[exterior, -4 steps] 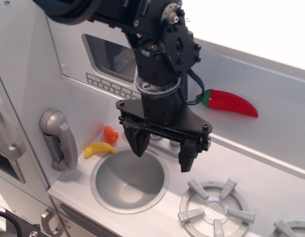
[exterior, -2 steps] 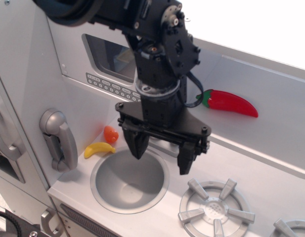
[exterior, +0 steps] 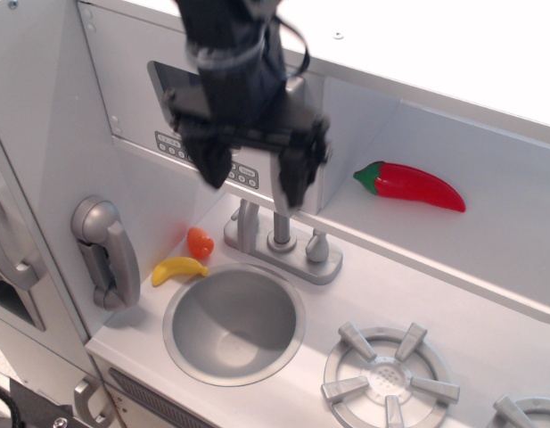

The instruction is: Open microwave

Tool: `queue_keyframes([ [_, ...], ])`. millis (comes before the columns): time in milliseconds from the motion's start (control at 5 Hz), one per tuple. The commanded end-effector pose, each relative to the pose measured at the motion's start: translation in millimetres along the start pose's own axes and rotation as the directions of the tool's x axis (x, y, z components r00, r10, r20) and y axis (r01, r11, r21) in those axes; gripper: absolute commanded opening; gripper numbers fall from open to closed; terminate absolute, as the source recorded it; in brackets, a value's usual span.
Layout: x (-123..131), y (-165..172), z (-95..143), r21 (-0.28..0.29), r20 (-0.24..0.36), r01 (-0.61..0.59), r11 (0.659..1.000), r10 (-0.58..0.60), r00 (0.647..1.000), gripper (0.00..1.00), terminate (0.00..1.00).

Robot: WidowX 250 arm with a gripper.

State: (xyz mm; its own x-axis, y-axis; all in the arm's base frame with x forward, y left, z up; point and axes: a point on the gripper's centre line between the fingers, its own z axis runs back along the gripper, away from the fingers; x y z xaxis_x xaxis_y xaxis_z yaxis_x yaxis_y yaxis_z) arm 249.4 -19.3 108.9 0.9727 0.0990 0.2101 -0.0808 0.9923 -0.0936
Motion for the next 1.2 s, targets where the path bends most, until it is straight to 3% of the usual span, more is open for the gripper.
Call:
queue_keyframes([
  [0, 52.0, 6.1, 21.0, -0.033, 0.119, -0.058, 0.998, 0.062, 0.991, 1.00, 0.00],
  [400, 57.1, 7.3, 5.8, 0.036, 0.140, -0.053, 0.998, 0.048, 0.989, 1.00, 0.00],
  [600, 54.4, 6.0, 4.6, 0.033, 0.114, -0.010, 0.999, 0.006, 0.993, 0.00, 0.00],
  [1000, 58.0, 9.6, 4.6, 0.072, 0.157, -0.023, 0.997, 0.012, 0.988, 0.00, 0.00],
])
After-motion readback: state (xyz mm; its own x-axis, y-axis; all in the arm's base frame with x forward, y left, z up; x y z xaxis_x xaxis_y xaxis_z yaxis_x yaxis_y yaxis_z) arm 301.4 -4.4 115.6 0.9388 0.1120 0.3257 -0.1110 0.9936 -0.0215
